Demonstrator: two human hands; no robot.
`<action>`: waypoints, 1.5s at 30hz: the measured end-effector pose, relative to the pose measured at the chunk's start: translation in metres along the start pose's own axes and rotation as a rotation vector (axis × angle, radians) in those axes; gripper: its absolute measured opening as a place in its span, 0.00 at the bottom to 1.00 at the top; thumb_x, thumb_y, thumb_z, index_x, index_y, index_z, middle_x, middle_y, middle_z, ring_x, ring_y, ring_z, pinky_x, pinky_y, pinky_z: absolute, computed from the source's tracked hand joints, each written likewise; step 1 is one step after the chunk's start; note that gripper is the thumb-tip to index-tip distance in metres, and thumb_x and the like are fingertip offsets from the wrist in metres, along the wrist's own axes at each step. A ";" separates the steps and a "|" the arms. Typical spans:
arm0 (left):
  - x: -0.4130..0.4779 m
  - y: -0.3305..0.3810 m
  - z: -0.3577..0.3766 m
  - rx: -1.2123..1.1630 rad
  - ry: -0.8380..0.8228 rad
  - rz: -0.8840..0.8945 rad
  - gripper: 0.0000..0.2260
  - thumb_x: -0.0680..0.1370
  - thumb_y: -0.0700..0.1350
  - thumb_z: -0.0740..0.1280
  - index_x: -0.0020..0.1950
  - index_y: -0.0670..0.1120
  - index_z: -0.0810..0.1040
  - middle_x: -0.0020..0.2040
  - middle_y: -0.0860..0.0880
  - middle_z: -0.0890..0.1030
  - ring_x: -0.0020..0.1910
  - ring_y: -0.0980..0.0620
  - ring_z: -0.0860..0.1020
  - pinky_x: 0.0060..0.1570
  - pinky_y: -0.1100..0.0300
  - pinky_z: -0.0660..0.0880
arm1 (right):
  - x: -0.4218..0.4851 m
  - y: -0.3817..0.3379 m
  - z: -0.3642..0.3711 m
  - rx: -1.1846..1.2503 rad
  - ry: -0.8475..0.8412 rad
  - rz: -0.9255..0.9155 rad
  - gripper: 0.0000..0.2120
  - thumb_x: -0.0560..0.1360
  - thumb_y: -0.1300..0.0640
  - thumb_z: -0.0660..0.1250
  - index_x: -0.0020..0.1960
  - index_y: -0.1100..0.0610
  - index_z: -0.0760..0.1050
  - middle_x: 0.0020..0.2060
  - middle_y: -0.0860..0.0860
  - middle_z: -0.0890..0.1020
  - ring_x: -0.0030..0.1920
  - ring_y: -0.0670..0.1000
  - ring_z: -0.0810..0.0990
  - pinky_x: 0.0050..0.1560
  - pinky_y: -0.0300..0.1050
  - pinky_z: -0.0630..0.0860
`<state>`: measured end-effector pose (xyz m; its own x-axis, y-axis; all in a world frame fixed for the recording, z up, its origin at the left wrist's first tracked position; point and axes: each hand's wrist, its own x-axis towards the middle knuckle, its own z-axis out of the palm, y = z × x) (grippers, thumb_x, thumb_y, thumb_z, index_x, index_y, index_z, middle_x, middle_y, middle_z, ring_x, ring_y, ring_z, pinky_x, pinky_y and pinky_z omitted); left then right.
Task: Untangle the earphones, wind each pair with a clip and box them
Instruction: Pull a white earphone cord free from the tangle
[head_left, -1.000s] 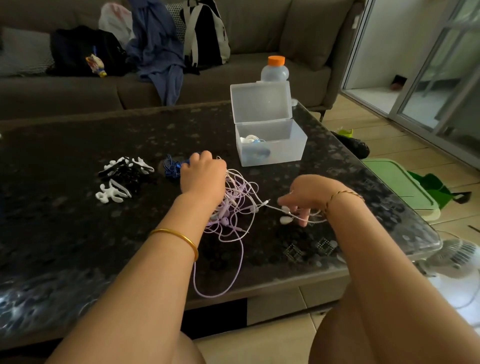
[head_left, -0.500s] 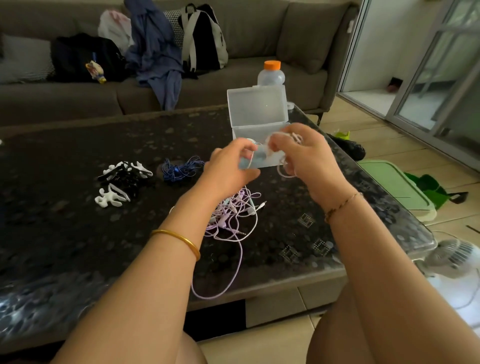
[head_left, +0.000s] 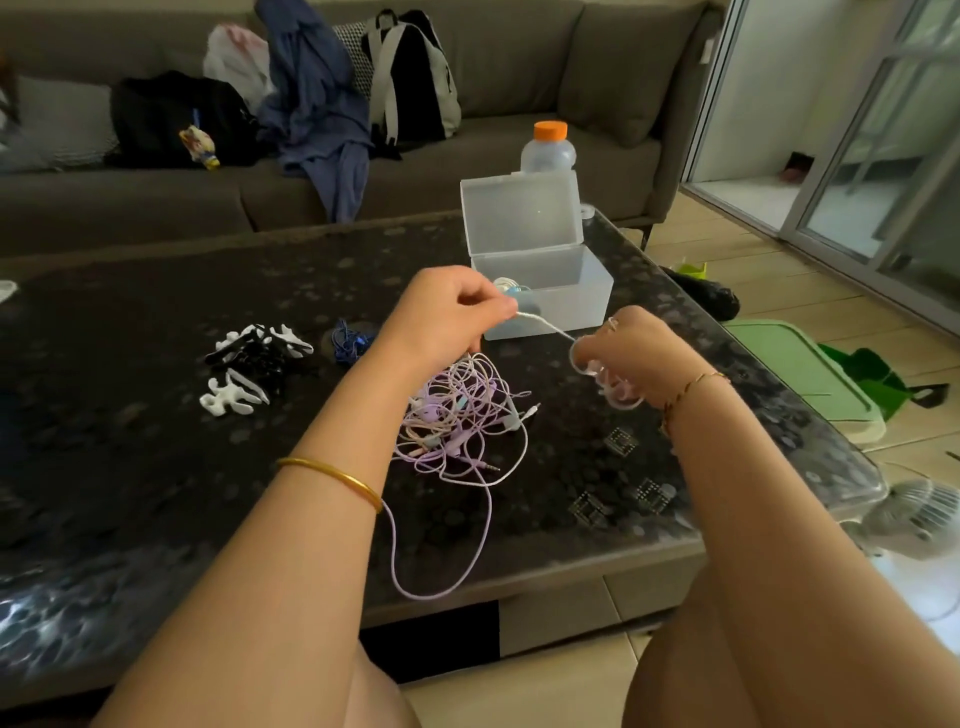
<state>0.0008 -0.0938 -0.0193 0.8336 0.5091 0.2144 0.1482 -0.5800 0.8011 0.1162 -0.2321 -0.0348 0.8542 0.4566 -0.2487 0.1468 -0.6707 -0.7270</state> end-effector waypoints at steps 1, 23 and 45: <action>0.001 0.001 0.002 0.023 0.008 0.007 0.06 0.77 0.45 0.68 0.46 0.43 0.82 0.33 0.52 0.76 0.28 0.60 0.72 0.32 0.67 0.70 | -0.001 -0.001 0.000 -0.032 -0.029 -0.029 0.10 0.73 0.62 0.67 0.52 0.64 0.73 0.37 0.54 0.75 0.33 0.49 0.73 0.30 0.39 0.71; -0.006 0.020 0.013 -0.326 -0.346 -0.292 0.11 0.82 0.44 0.57 0.47 0.44 0.78 0.28 0.52 0.63 0.23 0.58 0.58 0.20 0.67 0.55 | 0.004 -0.003 -0.005 0.347 0.285 -0.361 0.08 0.78 0.62 0.60 0.50 0.59 0.79 0.33 0.49 0.74 0.33 0.45 0.70 0.34 0.38 0.72; 0.007 0.013 0.029 -0.814 -0.464 -0.450 0.08 0.80 0.35 0.61 0.51 0.45 0.78 0.44 0.48 0.85 0.44 0.54 0.84 0.56 0.58 0.74 | 0.019 0.004 0.007 0.489 0.048 -0.561 0.11 0.77 0.62 0.65 0.43 0.48 0.81 0.39 0.51 0.83 0.42 0.49 0.81 0.46 0.42 0.80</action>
<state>0.0238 -0.1162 -0.0238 0.9385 0.1772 -0.2962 0.2362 0.2959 0.9255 0.1298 -0.2219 -0.0464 0.7384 0.6206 0.2639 0.3384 -0.0025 -0.9410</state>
